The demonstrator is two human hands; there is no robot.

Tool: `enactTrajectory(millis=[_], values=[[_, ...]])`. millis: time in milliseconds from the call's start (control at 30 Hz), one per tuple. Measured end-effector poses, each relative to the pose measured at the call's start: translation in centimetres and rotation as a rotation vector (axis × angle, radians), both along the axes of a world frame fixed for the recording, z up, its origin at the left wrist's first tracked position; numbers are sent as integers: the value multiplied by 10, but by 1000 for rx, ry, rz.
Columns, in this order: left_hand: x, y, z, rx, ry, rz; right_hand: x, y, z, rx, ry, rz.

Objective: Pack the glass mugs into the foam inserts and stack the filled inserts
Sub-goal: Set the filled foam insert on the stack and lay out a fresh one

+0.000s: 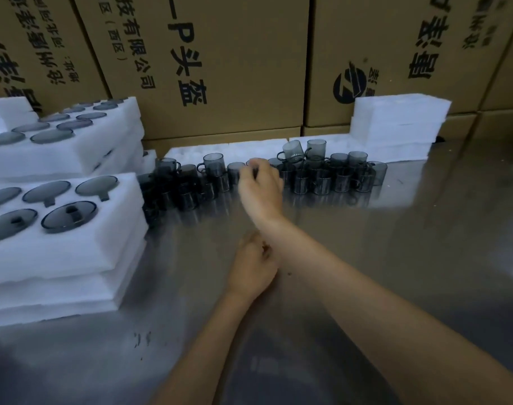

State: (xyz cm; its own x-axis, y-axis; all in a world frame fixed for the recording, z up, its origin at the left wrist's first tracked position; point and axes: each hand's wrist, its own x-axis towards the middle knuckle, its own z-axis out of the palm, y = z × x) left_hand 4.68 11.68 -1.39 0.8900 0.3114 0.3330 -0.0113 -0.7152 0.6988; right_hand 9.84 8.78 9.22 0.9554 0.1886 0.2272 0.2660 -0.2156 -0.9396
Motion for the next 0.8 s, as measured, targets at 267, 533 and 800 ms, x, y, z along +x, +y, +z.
enactTrajectory(millis=[267,533,800], values=[[82,-47,0,542,74,-44,128,-133,-16,-278,-84,-362],[175,-59,8,514,135,-22,268,-208,8,-556,-220,-474],[226,-49,2,464,73,-76,375,-213,27,-915,-215,-391]])
